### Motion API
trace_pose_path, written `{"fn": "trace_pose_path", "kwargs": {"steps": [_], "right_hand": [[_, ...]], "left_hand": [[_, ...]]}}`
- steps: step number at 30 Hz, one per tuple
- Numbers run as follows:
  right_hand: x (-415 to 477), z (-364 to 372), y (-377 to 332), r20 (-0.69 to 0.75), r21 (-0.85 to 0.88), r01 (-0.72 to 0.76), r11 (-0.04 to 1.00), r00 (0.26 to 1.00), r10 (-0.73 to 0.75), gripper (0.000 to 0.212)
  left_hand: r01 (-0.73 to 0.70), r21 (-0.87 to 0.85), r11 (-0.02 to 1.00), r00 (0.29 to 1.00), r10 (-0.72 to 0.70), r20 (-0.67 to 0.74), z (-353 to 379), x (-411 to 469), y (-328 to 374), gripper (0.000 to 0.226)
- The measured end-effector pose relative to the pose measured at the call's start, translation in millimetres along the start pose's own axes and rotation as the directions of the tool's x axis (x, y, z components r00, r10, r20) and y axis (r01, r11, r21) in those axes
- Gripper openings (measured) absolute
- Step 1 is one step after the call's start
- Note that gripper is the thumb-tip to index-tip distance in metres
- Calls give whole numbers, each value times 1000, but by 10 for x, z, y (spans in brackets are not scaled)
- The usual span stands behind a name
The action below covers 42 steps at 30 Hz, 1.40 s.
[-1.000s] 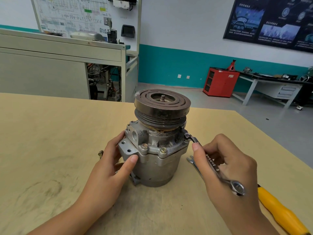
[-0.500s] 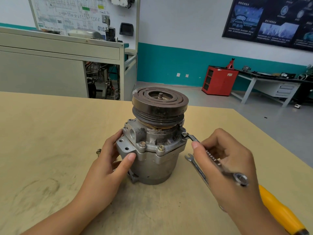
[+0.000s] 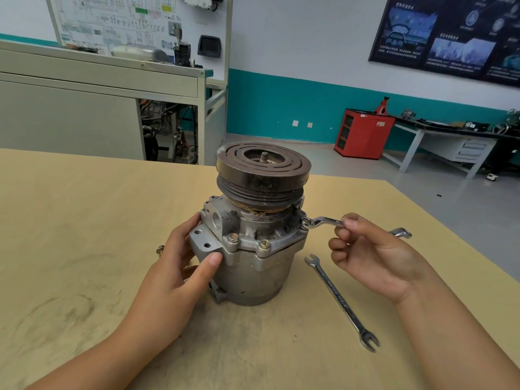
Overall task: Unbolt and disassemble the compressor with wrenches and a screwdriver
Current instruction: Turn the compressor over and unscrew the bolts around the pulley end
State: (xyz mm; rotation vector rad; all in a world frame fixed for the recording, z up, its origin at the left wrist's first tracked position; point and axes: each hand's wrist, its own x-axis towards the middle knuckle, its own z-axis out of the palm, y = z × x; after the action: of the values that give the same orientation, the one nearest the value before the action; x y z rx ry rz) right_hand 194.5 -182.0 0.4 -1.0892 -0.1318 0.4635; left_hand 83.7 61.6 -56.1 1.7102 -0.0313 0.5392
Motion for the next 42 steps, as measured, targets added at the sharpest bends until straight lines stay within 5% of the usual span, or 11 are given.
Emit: {"fn": "trace_pose_path", "kwargs": {"steps": [6,13,20,30,33,36,42], "right_hand": [[185,50,-146,108,-53,-83,995,990,88,31],[357,259,-122,-13,-146,71,987,997,-73,14],[474,535,-30,-86,-394,205,896,962,-258,24],[219,344,-64,-300,67,388,919,886,-352,25],[30,337,-68,-303,-21,465,885,841,-449,20],[-205,382,8,-228,-286,558,779,750,-621,21],[-496,552,271,-4,-721,596,355,509,-861,31]], "left_hand": [[-6,10,1000,1000,6,4,-4,-1,-6,58],[-2,7,1000,1000,2,2,1,2,-8,61],[-7,9,1000,1000,7,5,-6,2,-40,64],[-11,13,1000,1000,11,5,-9,3,-60,62],[-19,12,1000,1000,19,6,-2,5,-50,60],[-16,15,1000,1000,16,6,-6,4,-56,60],[-13,27,1000,1000,13,-2,-9,6,-56,59]]}}
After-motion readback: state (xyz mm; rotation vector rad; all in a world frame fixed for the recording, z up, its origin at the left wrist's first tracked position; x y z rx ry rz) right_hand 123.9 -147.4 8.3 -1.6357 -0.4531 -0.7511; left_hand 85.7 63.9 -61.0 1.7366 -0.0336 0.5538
